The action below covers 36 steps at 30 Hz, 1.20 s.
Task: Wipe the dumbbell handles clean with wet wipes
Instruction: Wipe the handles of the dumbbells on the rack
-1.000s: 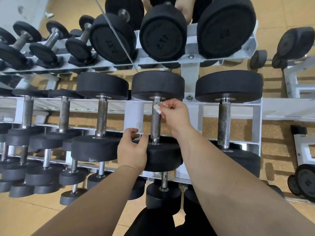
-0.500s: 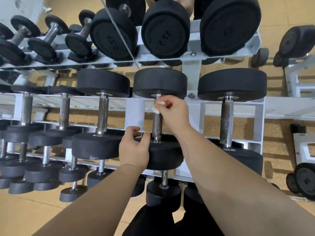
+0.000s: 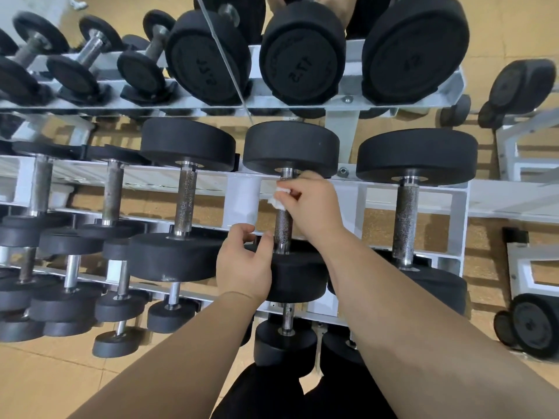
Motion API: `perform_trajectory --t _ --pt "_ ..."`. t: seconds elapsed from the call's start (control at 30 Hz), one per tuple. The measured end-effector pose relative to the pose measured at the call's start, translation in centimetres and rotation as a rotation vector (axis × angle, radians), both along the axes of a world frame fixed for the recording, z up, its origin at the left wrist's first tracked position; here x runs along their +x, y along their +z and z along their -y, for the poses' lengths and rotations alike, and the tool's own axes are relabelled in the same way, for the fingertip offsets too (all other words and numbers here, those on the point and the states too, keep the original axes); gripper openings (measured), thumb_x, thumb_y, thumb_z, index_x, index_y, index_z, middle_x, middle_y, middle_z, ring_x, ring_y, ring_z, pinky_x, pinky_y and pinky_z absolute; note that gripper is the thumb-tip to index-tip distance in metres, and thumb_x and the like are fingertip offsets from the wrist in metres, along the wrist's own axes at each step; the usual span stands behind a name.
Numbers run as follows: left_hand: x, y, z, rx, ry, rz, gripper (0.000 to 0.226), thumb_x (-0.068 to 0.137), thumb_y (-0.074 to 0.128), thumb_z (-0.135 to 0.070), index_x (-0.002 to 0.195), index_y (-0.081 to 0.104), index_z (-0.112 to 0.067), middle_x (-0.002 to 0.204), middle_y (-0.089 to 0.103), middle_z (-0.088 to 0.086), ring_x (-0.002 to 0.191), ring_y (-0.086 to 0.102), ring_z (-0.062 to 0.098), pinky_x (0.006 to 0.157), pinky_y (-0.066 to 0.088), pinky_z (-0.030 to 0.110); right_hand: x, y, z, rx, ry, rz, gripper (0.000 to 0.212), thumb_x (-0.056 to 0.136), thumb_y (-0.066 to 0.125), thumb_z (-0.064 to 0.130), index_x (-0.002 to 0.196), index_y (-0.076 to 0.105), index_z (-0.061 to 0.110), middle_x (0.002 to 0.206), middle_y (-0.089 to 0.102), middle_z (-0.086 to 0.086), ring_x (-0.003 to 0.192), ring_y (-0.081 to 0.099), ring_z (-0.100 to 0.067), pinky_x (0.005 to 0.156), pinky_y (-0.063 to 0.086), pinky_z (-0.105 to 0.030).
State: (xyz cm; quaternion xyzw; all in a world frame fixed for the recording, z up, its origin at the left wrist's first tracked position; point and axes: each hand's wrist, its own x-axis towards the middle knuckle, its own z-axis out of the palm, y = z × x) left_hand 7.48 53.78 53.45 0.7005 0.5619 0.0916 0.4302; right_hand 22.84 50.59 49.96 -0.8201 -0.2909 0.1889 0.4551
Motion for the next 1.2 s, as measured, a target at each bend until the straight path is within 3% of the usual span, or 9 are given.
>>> perform_trajectory --t 0.2,0.3,0.43,0.57,0.67,0.83,0.93,1.07,1.2 --pt "-0.3 0.1 -0.1 -0.004 -0.008 0.001 0.046 0.078 0.055 -0.059 0.11 0.059 -0.027 0.097 0.065 -0.01 0.086 0.062 0.012 0.087 0.052 0.042 -0.8 0.0 2.6 -0.1 0.3 0.095 0.023 0.083 0.079 0.021 0.105 0.079 0.019 0.087 0.055 0.014 0.079 0.059 -0.011 0.082 0.051 -0.028" --pt "-0.2 0.3 -0.2 0.012 -0.039 -0.019 0.045 0.08 0.052 -0.059 0.111 0.058 -0.027 0.1 0.065 -0.01 0.093 0.062 0.015 0.087 0.051 0.041 0.4 0.1 0.7 -0.071 0.199 0.231 0.019 0.088 0.073 0.019 0.105 0.079 0.014 0.097 0.068 -0.002 0.091 0.065 -0.023 0.088 0.051 -0.031" --pt "-0.3 0.3 -0.3 -0.001 -0.067 -0.044 0.041 0.087 0.054 -0.057 0.113 0.058 -0.027 0.104 0.064 -0.009 0.1 0.06 0.016 0.089 0.05 0.04 -0.2 -0.1 0.3 -0.094 0.091 0.253 0.02 0.088 0.074 0.019 0.106 0.078 0.014 0.1 0.07 -0.006 0.093 0.066 -0.025 0.089 0.051 -0.03" --pt "-0.3 0.7 -0.4 -0.003 -0.106 -0.042 0.066 0.076 0.033 -0.071 0.116 0.06 -0.025 0.11 0.065 -0.005 0.103 0.058 0.02 0.09 0.049 0.044 -2.0 0.3 3.4 -0.15 0.36 0.263 0.022 0.084 0.079 0.02 0.106 0.079 0.019 0.096 0.069 -0.001 0.084 0.067 -0.019 0.082 0.055 -0.031" --pt "-0.5 1.1 -0.7 -0.031 -0.151 -0.042 0.07 0.079 0.027 -0.07 0.116 0.061 -0.021 0.113 0.065 0.001 0.109 0.057 0.026 0.093 0.046 0.046 -1.0 0.9 2.0 -0.251 0.389 0.368 0.019 0.088 0.074 0.022 0.106 0.078 0.019 0.094 0.07 -0.003 0.088 0.067 -0.025 0.08 0.054 -0.034" --pt "-2.0 1.8 -3.0 -0.198 -0.412 -0.047 0.048 0.097 0.051 -0.05 0.135 0.052 -0.021 0.136 0.051 0.0 0.128 0.044 0.02 0.104 0.035 0.032 0.1 1.8 -0.5 -0.259 0.079 0.325 0.02 0.091 0.071 0.023 0.109 0.078 0.018 0.096 0.071 -0.003 0.092 0.064 -0.019 0.083 0.042 -0.021" --pt "-4.1 2.4 -4.6 -0.193 -0.563 -0.077 0.062 0.09 0.064 -0.047 0.143 0.045 -0.02 0.142 0.042 -0.002 0.133 0.041 0.017 0.108 0.033 0.027 -1.2 2.3 0.9 -0.295 0.231 0.306 0.02 0.086 0.077 0.02 0.105 0.079 0.018 0.081 0.063 0.002 0.077 0.057 -0.012 0.078 0.048 -0.027" --pt "-5.6 2.6 -5.8 -0.183 -0.634 -0.124 0.072 0.08 0.076 -0.051 0.139 0.049 -0.018 0.137 0.046 -0.003 0.123 0.05 0.014 0.1 0.036 0.02 -2.0 3.9 1.6 -0.509 0.576 0.302 0.021 0.089 0.074 0.023 0.109 0.079 0.019 0.097 0.074 -0.003 0.091 0.066 -0.019 0.082 0.043 -0.023" --pt "-5.1 2.6 -6.7 -0.241 -0.566 -0.111 0.075 0.066 0.087 -0.054 0.127 0.058 -0.022 0.125 0.052 -0.006 0.102 0.049 0.008 0.089 0.036 0.018 -0.7 3.2 -0.7 -0.515 0.303 0.433 0.023 0.095 0.064 0.036 0.112 0.076 0.026 0.11 0.075 0.001 0.104 0.067 -0.021 0.09 0.052 -0.033"
